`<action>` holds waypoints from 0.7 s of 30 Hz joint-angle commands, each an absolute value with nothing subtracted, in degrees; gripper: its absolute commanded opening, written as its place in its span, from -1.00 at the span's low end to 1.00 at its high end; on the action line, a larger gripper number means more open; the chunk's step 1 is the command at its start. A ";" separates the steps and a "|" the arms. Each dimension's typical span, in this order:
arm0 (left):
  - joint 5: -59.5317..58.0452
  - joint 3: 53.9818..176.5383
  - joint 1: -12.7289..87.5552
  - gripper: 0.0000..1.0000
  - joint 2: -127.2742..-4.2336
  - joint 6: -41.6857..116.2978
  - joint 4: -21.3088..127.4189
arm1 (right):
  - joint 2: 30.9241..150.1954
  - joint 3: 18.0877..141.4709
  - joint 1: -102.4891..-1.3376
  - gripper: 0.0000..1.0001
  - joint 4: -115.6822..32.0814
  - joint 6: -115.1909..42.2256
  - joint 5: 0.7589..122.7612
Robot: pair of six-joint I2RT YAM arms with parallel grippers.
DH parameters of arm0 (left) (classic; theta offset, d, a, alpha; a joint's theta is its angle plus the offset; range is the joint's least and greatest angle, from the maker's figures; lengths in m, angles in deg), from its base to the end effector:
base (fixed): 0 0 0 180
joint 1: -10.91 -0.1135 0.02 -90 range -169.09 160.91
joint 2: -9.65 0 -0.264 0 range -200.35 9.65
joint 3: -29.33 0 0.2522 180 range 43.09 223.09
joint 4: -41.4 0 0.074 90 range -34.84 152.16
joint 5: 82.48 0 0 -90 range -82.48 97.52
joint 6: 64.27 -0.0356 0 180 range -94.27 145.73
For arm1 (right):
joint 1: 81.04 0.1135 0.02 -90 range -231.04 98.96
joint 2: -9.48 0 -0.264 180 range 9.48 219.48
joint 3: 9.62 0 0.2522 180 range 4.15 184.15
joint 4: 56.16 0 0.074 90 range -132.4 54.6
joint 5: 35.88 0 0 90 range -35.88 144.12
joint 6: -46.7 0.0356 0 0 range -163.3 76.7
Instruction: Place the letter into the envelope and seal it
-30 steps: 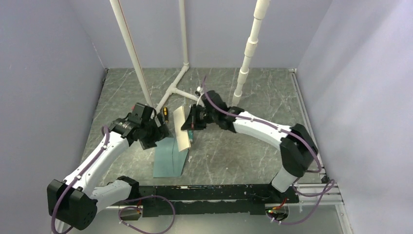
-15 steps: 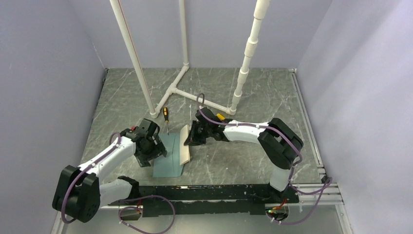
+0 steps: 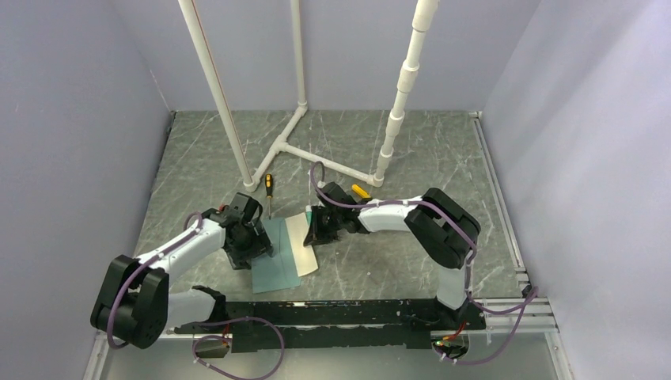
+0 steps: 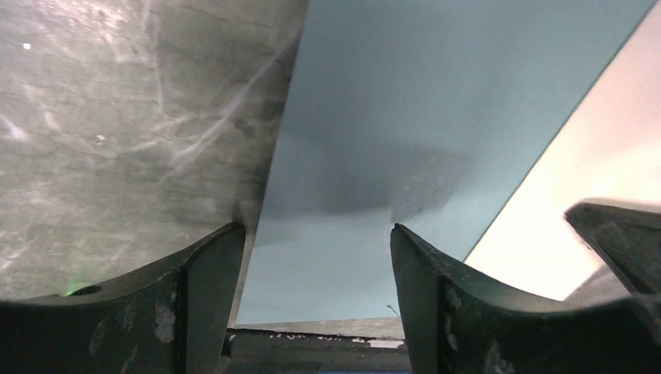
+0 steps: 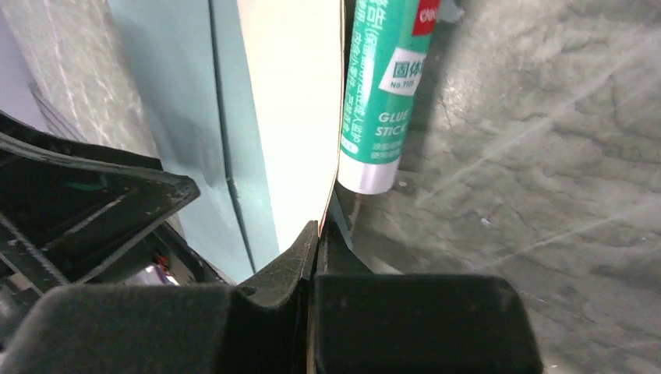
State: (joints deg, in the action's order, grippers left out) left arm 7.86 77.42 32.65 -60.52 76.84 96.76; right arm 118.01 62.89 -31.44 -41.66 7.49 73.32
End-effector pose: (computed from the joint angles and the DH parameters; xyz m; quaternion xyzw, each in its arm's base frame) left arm 0.1747 -0.0694 0.1601 -0.2523 0.9614 -0.0626 0.0898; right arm 0.2350 0.2942 0.1324 -0.0467 0.9286 0.3563 0.0926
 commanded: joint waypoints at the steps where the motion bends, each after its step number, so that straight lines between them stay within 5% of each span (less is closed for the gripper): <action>1: 3.66 75.42 33.06 0.39 -57.46 76.13 92.07 | 115.83 58.48 -31.65 -1.00 -45.11 4.38 72.57; 9: -4.73 73.66 33.39 0.02 -57.41 74.32 84.55 | 112.13 52.09 -30.67 -1.00 -52.20 6.15 68.54; 21: -3.37 74.95 34.28 -0.04 -57.41 73.29 85.88 | 108.65 50.51 -29.27 -1.00 -52.39 6.41 61.71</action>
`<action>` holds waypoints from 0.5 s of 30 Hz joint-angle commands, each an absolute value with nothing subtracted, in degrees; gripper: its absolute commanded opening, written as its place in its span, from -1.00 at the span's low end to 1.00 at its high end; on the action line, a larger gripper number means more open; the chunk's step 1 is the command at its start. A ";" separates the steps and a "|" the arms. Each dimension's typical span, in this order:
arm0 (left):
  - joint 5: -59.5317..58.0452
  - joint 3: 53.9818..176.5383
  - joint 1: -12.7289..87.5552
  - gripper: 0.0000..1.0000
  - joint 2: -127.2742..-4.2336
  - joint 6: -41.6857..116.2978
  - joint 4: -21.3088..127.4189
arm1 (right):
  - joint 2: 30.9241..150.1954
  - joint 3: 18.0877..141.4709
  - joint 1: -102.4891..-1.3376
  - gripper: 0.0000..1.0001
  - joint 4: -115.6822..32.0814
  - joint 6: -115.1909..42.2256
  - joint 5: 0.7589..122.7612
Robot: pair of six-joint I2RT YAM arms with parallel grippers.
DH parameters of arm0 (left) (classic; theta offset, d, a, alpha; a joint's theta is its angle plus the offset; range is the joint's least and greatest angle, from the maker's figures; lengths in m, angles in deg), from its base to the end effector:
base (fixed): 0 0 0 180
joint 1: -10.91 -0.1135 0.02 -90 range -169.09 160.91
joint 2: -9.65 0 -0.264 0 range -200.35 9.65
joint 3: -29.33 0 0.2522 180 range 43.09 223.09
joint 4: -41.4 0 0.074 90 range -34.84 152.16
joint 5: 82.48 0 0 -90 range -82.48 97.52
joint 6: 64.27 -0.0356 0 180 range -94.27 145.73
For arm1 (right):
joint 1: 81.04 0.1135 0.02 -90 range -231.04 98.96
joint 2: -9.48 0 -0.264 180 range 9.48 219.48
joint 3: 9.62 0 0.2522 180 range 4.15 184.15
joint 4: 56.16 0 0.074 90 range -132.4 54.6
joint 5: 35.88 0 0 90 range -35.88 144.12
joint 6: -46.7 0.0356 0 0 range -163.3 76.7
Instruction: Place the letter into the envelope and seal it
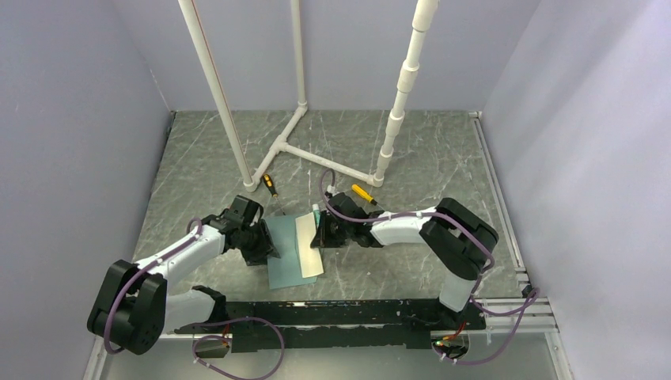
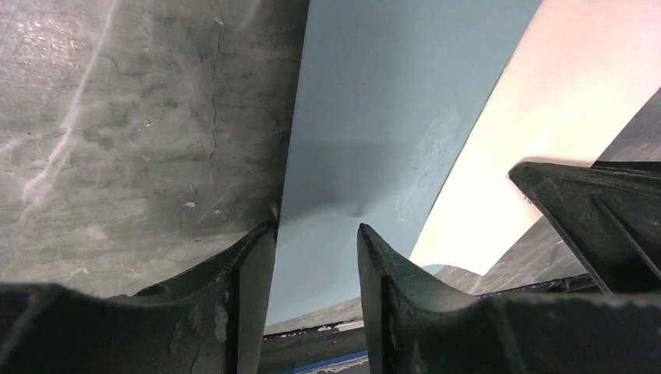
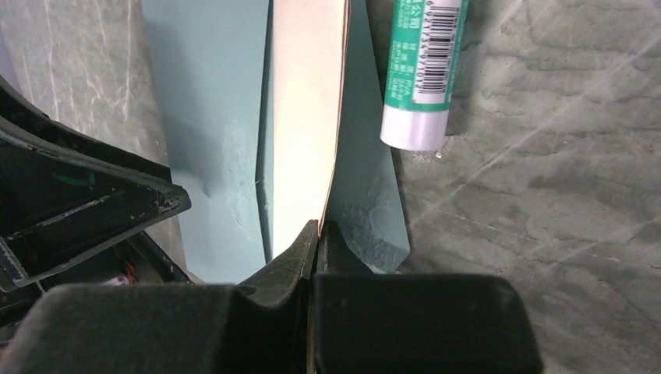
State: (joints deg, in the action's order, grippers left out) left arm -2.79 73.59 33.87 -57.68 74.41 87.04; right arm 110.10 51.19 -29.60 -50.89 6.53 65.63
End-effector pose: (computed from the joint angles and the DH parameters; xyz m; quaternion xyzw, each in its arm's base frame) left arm 0.1723 -0.0799 0.1567 -0.2017 0.9580 -0.1793 0.0975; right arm 0.2059 0.2697 0.1344 -0.0512 0.9189 0.3526 0.1694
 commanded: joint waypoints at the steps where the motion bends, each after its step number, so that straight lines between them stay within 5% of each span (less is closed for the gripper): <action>1: -3.16 75.07 34.36 -0.03 -57.55 73.35 86.18 | 108.57 50.10 -29.21 -1.00 -52.55 6.97 61.22; 15: -2.91 75.60 35.42 0.15 -58.01 74.18 87.38 | 104.55 46.61 -28.66 -1.00 -54.85 10.68 55.01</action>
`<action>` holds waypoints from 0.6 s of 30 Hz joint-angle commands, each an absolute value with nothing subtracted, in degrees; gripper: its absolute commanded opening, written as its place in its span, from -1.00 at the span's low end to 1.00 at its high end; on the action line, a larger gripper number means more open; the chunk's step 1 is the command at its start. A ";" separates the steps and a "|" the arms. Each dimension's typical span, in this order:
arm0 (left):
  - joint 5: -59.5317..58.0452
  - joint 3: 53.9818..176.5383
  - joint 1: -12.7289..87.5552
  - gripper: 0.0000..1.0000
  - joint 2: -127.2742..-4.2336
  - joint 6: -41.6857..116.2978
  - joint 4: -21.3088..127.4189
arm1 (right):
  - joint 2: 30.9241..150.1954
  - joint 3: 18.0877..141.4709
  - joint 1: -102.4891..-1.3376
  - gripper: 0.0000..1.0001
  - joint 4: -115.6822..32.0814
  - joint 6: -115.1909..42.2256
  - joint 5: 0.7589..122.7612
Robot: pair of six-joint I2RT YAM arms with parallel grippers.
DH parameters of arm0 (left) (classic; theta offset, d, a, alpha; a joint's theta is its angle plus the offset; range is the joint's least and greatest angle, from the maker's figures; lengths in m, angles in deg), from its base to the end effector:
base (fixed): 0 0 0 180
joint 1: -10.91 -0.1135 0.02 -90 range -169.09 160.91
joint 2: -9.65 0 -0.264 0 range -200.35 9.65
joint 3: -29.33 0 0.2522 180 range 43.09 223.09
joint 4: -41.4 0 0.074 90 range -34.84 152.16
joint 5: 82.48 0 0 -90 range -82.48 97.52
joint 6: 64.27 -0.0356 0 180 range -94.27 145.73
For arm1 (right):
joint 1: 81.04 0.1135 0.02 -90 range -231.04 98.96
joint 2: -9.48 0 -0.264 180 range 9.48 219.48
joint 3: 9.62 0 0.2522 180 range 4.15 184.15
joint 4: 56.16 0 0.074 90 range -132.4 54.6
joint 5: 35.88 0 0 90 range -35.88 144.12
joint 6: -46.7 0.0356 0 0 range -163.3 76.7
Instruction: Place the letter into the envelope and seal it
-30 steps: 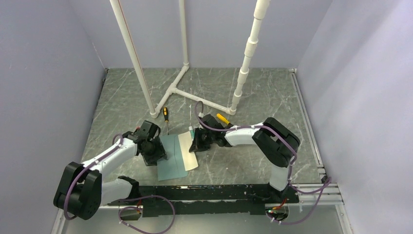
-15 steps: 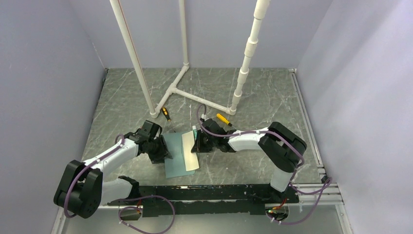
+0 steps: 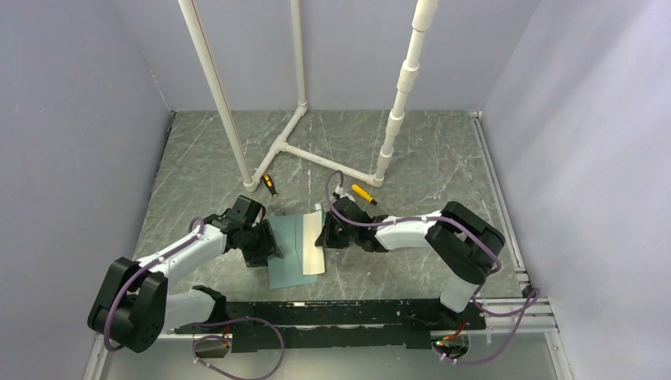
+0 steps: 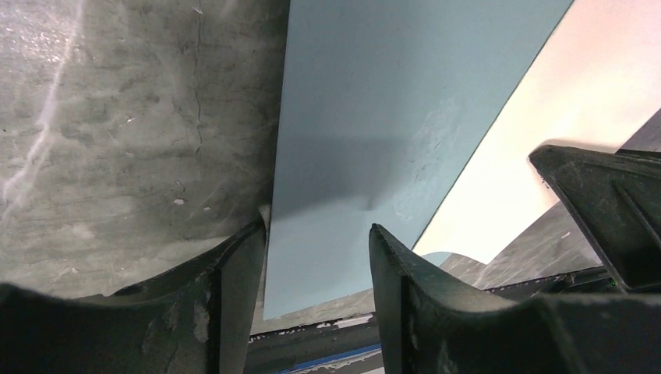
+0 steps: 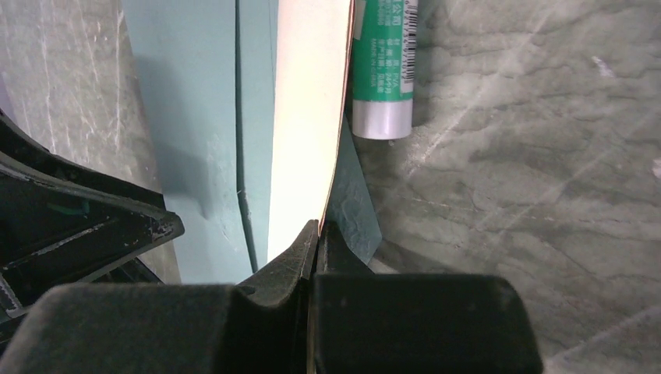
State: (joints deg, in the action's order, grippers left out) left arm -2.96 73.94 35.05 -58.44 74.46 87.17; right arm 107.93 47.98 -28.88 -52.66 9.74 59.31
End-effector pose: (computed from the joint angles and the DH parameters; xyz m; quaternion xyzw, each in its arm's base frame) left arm 0.1720 -0.0842 0.1560 -0.1925 0.9606 -0.1788 0.0909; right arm 0.1986 0.2609 0.1332 -0.0105 0.9209 0.3332 0.2022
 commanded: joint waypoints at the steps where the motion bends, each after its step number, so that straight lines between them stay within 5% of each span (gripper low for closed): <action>1: -3.16 75.47 35.43 0.16 -57.82 74.38 87.15 | 104.16 46.29 -28.61 -1.00 -55.28 10.93 54.85; 18: -3.43 72.79 35.78 -0.07 -57.27 77.24 85.52 | 105.03 46.84 -25.93 -1.00 -55.99 16.14 57.22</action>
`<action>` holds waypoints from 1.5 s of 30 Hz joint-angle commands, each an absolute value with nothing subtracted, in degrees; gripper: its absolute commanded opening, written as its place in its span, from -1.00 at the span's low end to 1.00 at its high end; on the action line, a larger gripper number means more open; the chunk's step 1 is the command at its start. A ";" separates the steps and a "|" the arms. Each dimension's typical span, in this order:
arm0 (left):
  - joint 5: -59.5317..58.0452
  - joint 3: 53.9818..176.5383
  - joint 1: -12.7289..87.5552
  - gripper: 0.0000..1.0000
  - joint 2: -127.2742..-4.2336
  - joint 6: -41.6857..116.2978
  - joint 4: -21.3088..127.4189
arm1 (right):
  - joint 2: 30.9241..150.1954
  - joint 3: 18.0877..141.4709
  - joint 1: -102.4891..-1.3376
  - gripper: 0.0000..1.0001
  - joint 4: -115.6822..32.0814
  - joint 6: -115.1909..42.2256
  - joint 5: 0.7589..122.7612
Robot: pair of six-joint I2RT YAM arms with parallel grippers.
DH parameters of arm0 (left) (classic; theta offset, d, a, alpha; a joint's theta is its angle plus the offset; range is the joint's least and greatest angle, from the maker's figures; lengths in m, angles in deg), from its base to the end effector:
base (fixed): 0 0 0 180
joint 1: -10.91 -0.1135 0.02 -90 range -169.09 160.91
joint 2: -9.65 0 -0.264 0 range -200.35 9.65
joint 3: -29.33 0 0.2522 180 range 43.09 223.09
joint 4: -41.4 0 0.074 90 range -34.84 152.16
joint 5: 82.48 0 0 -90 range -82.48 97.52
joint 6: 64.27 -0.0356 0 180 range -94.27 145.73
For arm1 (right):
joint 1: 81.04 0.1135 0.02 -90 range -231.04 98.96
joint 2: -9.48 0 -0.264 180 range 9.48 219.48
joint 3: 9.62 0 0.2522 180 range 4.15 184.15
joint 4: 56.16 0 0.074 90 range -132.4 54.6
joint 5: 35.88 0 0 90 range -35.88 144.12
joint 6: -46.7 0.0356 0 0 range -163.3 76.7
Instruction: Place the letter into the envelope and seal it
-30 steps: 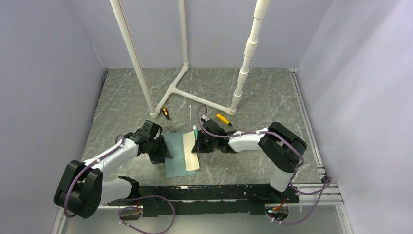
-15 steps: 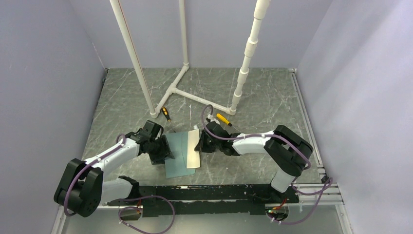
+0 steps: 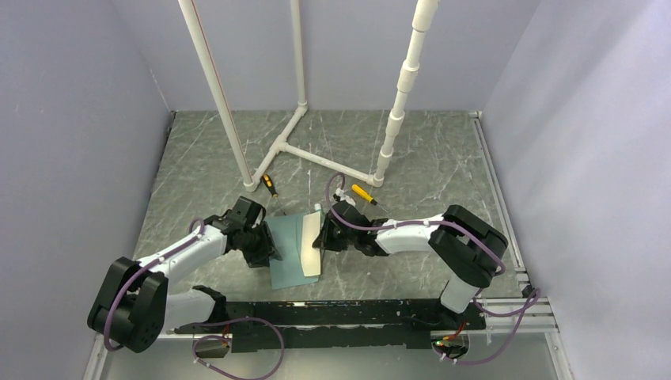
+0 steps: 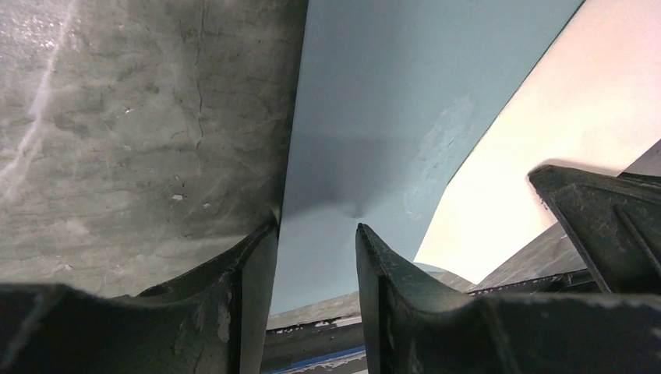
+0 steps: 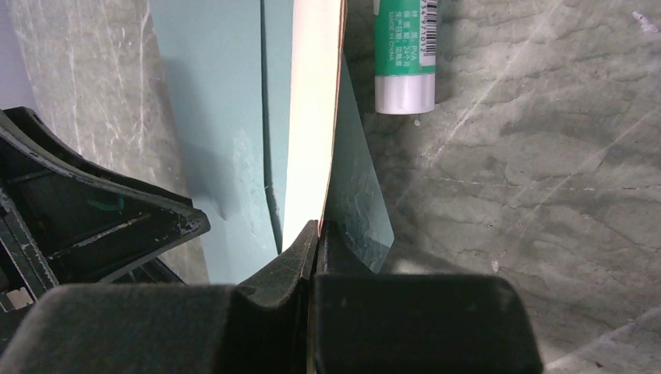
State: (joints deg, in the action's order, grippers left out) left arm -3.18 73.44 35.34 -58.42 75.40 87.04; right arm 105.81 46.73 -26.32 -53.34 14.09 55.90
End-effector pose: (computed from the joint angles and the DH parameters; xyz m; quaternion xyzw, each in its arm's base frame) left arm 0.1701 -0.0845 0.1538 -0.1980 0.9598 -0.1795 0.0854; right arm 0.1855 0.2641 0.1394 0.0151 0.9161 0.3400 0.2117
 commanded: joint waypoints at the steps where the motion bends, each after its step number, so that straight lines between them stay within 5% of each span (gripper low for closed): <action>1: -3.32 72.51 35.86 -0.08 -56.98 77.47 85.42 | 105.02 46.71 -25.98 -1.00 -55.94 16.65 57.85; 30: -0.20 69.06 35.96 -0.34 -52.15 82.41 83.20 | 104.68 44.26 -25.99 -1.00 -51.59 29.06 60.13; 45: 0.94 68.20 36.05 -0.20 -55.34 82.93 80.39 | 105.54 43.17 -26.11 -1.00 -50.65 33.24 59.33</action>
